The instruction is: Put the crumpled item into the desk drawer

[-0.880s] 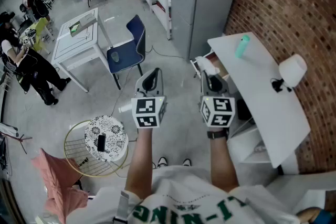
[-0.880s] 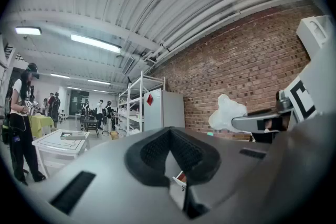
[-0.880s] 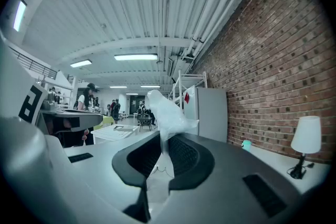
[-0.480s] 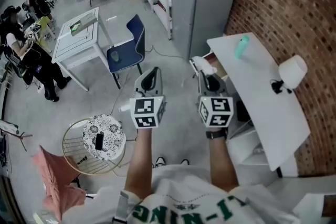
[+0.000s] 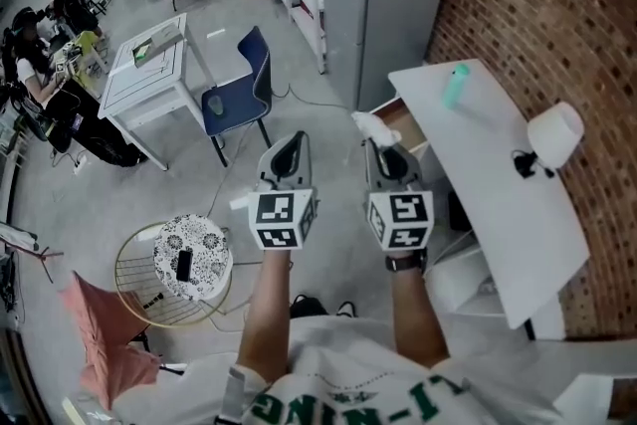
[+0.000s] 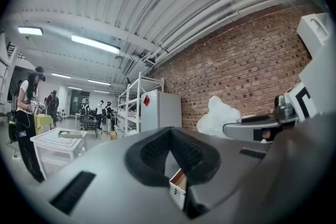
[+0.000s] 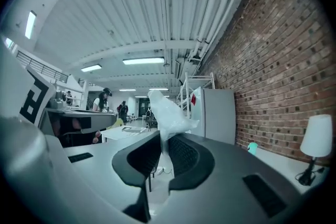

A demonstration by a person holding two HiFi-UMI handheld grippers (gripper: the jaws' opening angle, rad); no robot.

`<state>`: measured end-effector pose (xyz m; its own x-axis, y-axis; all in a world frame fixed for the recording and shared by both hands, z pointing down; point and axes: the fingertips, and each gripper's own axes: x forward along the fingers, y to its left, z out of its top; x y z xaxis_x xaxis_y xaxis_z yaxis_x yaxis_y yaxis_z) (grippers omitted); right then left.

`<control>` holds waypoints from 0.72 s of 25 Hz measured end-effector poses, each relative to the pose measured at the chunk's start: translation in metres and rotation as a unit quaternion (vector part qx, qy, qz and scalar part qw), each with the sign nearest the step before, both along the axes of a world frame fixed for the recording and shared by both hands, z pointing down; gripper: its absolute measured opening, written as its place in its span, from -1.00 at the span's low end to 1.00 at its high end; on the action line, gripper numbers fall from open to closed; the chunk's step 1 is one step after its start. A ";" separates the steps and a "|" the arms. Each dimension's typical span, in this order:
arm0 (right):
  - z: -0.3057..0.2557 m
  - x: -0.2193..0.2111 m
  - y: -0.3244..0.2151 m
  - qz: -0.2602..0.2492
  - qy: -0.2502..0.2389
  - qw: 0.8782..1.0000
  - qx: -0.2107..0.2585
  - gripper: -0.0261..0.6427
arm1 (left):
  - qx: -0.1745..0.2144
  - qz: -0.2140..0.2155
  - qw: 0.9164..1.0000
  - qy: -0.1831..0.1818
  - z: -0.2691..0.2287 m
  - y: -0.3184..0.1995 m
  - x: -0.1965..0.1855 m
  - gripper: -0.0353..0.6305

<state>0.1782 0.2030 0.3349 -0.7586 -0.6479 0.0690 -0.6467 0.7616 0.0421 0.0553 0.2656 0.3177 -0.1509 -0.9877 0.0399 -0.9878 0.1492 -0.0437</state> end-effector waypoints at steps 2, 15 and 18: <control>0.006 -0.003 -0.004 0.001 -0.001 1.000 -0.006 -0.81 | -0.004 -0.004 1.000 -0.002 0.004 -0.001 -0.001 -0.91; 0.041 -0.076 -0.071 0.008 0.033 0.999 -0.026 -0.81 | -0.021 -0.024 0.999 -0.024 0.033 -0.052 -0.094 -0.91; 0.038 -0.112 -0.101 0.013 0.039 0.999 -0.020 -0.81 | -0.011 -0.014 1.000 -0.008 0.029 -0.086 -0.126 -0.91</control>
